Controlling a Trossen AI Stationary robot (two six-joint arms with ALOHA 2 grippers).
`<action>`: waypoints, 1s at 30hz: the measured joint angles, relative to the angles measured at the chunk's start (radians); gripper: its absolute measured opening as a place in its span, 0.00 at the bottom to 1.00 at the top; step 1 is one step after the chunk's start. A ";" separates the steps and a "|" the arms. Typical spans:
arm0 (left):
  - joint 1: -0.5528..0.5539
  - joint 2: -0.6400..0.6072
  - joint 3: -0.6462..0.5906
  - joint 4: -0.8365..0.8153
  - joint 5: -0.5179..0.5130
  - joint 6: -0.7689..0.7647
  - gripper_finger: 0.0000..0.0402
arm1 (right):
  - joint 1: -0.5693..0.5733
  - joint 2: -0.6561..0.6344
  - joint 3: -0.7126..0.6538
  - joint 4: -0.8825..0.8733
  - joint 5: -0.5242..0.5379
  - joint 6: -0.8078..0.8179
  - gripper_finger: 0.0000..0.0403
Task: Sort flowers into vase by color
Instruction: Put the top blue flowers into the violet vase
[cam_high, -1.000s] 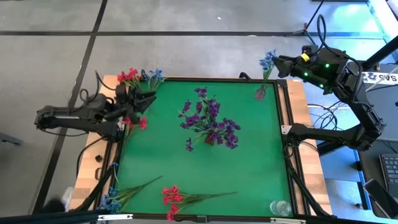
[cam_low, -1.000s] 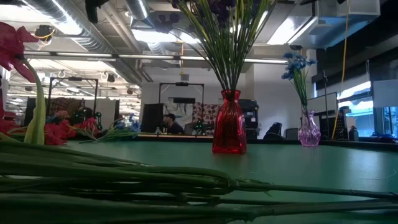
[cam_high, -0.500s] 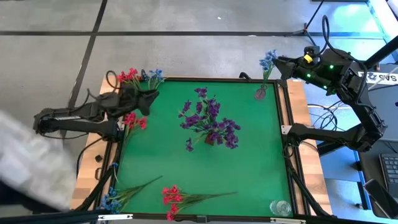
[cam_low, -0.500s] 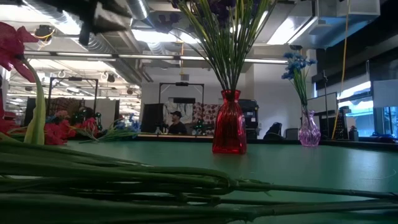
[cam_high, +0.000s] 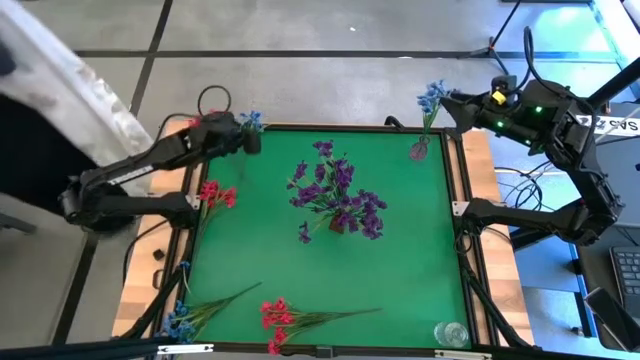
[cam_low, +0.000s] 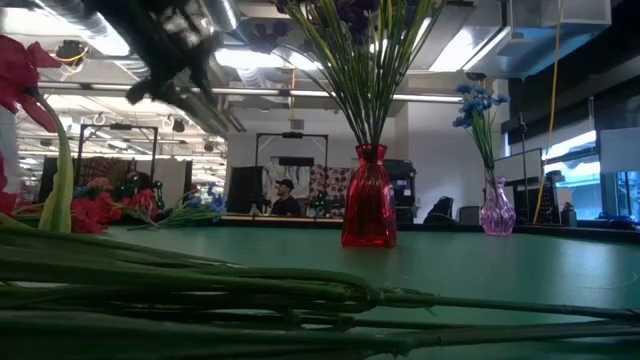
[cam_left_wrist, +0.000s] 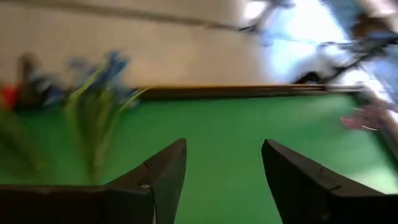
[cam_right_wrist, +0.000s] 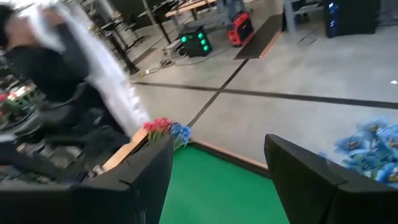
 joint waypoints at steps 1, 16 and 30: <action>0.031 0.026 0.000 -0.020 0.020 -0.013 0.53 | 0.000 -0.005 0.000 -0.008 -0.010 0.000 0.63; 0.305 0.422 0.000 -0.010 0.053 -0.017 0.61 | -0.001 -0.054 0.000 -0.040 -0.025 -0.114 0.63; 0.352 0.667 0.000 0.135 0.043 0.033 0.61 | -0.001 -0.041 0.000 -0.036 -0.015 -0.116 0.63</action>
